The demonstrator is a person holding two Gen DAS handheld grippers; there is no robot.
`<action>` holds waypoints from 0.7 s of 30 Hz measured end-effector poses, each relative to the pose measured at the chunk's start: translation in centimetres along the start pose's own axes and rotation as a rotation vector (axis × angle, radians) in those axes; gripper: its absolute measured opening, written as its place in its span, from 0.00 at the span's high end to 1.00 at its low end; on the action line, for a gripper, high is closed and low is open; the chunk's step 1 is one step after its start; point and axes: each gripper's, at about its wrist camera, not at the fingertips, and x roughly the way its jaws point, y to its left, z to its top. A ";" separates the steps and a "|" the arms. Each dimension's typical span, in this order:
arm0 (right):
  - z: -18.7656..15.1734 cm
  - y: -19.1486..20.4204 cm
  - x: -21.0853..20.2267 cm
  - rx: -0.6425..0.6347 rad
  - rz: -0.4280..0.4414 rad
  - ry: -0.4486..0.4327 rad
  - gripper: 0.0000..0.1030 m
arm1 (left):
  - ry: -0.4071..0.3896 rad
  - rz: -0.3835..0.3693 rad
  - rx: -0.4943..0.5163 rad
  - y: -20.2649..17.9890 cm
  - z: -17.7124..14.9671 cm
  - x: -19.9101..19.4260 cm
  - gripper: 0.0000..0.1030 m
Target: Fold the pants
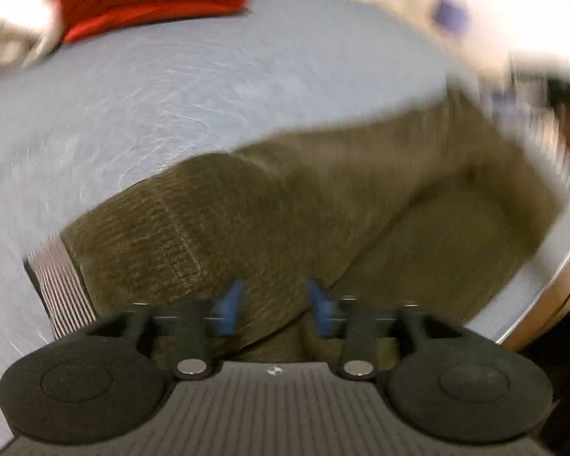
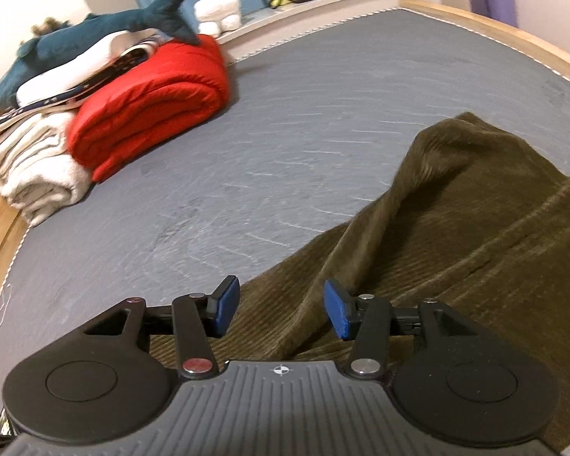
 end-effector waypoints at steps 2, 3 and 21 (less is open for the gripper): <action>0.1 -0.6 0.1 0.026 -0.015 -0.001 0.49 | 0.008 -0.088 -0.124 1.8 -0.1 -0.5 0.49; 0.1 -0.9 0.2 0.037 -0.017 -0.001 0.49 | 0.026 -0.102 -0.146 2.2 -0.3 -0.3 0.49; 2.6 -6.6 2.3 0.242 -0.095 -0.044 0.45 | 0.160 0.042 -0.560 7.9 -1.3 5.9 0.32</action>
